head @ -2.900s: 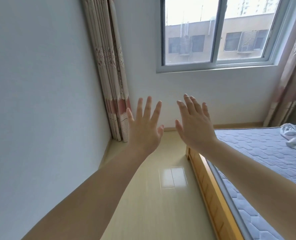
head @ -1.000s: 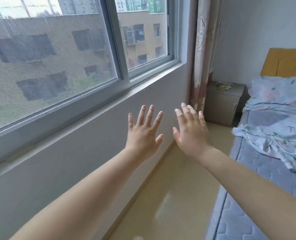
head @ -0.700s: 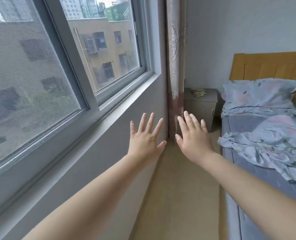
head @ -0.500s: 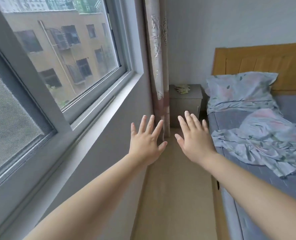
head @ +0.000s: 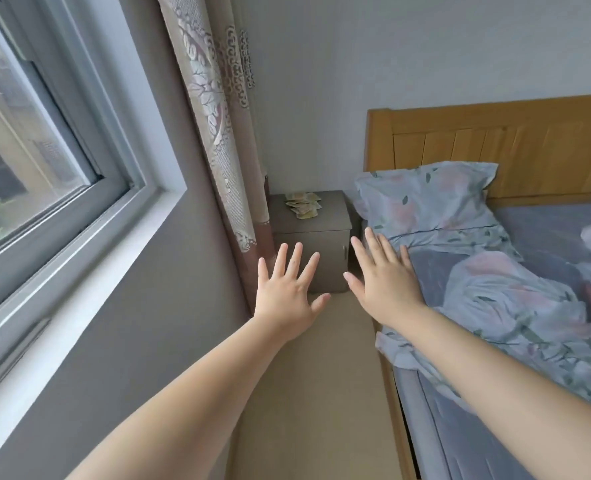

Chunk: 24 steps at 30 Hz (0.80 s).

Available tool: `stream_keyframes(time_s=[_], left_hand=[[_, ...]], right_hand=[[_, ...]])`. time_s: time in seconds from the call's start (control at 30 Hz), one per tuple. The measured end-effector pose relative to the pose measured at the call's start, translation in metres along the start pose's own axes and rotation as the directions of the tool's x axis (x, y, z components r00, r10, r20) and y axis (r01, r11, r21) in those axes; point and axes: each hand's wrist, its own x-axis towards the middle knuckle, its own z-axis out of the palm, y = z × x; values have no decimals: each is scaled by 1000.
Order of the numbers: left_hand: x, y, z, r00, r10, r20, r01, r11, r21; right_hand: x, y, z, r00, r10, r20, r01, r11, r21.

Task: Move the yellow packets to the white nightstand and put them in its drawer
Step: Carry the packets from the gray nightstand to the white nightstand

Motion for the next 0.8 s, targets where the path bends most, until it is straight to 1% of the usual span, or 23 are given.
stream_keyframes(time_s=[0.1, 0.27, 0.43, 0.6, 0.8], left_hand=[[75, -17, 20, 1000, -3, 21, 3, 1000, -8], [193, -70, 58, 1000, -19, 22, 19, 1000, -17], [328, -129, 109, 998, 19, 53, -18, 1000, -22], [464, -175, 145, 985, 80, 154, -77, 997, -30], [586, -194, 192, 956, 74, 284, -56, 996, -70]], right_hand=[[76, 16, 27, 999, -3, 42, 4, 1000, -14], [200, 23, 84, 996, -12, 94, 14, 1000, -23], [337, 21, 146, 994, 39, 103, -35, 998, -46], [462, 25, 187, 984, 100, 145, -94, 995, -43], [563, 56, 236, 969, 141, 202, -135, 990, -43]])
